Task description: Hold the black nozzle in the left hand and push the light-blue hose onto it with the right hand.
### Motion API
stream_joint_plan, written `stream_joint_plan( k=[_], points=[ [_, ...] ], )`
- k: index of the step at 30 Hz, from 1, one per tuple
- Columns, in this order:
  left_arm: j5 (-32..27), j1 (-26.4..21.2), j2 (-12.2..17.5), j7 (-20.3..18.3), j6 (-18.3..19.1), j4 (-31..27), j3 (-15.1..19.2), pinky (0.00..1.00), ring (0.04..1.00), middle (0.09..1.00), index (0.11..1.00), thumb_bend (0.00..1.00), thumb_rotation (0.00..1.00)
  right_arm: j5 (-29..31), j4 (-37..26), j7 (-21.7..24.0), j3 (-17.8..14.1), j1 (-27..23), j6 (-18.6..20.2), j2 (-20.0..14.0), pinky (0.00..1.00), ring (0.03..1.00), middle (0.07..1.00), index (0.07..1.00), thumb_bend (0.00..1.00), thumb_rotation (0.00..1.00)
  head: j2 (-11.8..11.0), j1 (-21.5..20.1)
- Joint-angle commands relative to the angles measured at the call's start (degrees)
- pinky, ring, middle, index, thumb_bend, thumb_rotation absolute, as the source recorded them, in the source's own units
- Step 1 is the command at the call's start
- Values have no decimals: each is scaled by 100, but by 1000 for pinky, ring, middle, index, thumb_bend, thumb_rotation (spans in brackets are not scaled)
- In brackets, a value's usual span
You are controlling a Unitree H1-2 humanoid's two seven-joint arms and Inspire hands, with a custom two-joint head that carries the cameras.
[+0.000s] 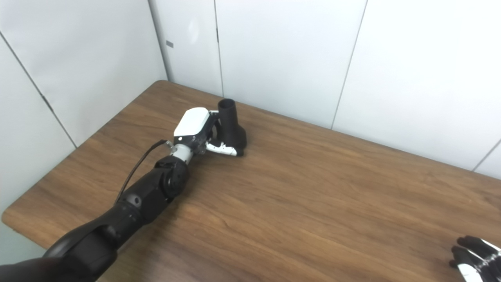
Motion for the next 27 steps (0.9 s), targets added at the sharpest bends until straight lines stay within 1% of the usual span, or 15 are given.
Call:
stream_joint_plan(
  k=[1,3,5,7,8,9,11,13,16,17,18,23,24,25,27],
  points=[
    [37,194,-1,-405,-40,-139,-179,183,230,451,514,521,0,-63,-204,-29,27,-110,-61,25,529,647,664,623,400,238,3,-18],
    [149,248,-8,-429,-15,-306,-255,192,240,440,518,520,0,-134,-280,-55,54,-99,-78,36,538,656,672,632,368,227,7,-92],
    [254,282,-25,-337,-103,-382,-341,154,206,407,518,516,0,-92,-410,-86,40,-91,-16,87,551,668,683,643,339,194,13,-188],
    [255,338,-68,-338,-151,-538,-371,138,189,458,489,523,0,-304,-597,-204,50,-81,62,113,585,681,694,657,311,175,40,-341],
    [236,359,-75,-359,-168,-596,-372,135,187,428,501,519,0,-413,-662,-252,59,-78,81,130,592,682,695,658,294,145,45,-379],
    [187,395,-70,-406,-231,-695,-379,133,186,412,508,517,0,-582,-746,-330,76,-75,89,159,596,683,695,658,285,128,55,-476],
    [170,528,-89,-590,-186,-1080,-428,135,189,396,511,515,0,-795,-936,-458,75,-89,104,217,577,667,683,648,271,46,63,-575],
    [149,705,-119,-755,-153,-1470,-447,134,187,456,487,523,0,-916,-1132,-565,69,-130,164,277,557,658,678,645,250,9,65,-727],
    [209,923,-178,-861,-115,-1910,-448,120,171,469,482,525,0,-968,-1349,-690,33,-189,277,355,554,650,674,644,230,1,73,-902],
    [262,978,-208,-878,-99,-2051,-458,128,182,431,503,520,0,-994,-1420,-729,18,-194,315,374,547,649,674,643,214,0,74,-940],
    [308,1021,-227,-881,-116,-2156,-464,129,184,417,509,518,0,-1025,-1487,-764,15,-196,347,403,542,650,675,644,205,0,76,-1021],
    [410,1161,-376,-875,-473,-2504,-597,114,177,407,520,516,0,-1030,-1821,-900,-58,-215,552,540,549,670,696,659,179,0,66,-1357],
    [418,1189,-431,-870,-537,-2532,-632,112,176,407,519,516,0,-1073,-1834,-924,-74,-215,500,530,551,670,695,659,180,0,50,-1451],
    [416,1218,-483,-888,-593,-2559,-664,105,169,439,501,520,0,-1119,-1840,-947,-91,-214,436,517,552,668,695,659,186,0,40,-1503],
    [439,1278,-557,-892,-722,-2585,-725,97,156,465,486,524,0,-1197,-1834,-982,-120,-211,285,492,548,662,690,654,196,0,18,-1621]
  ],
)
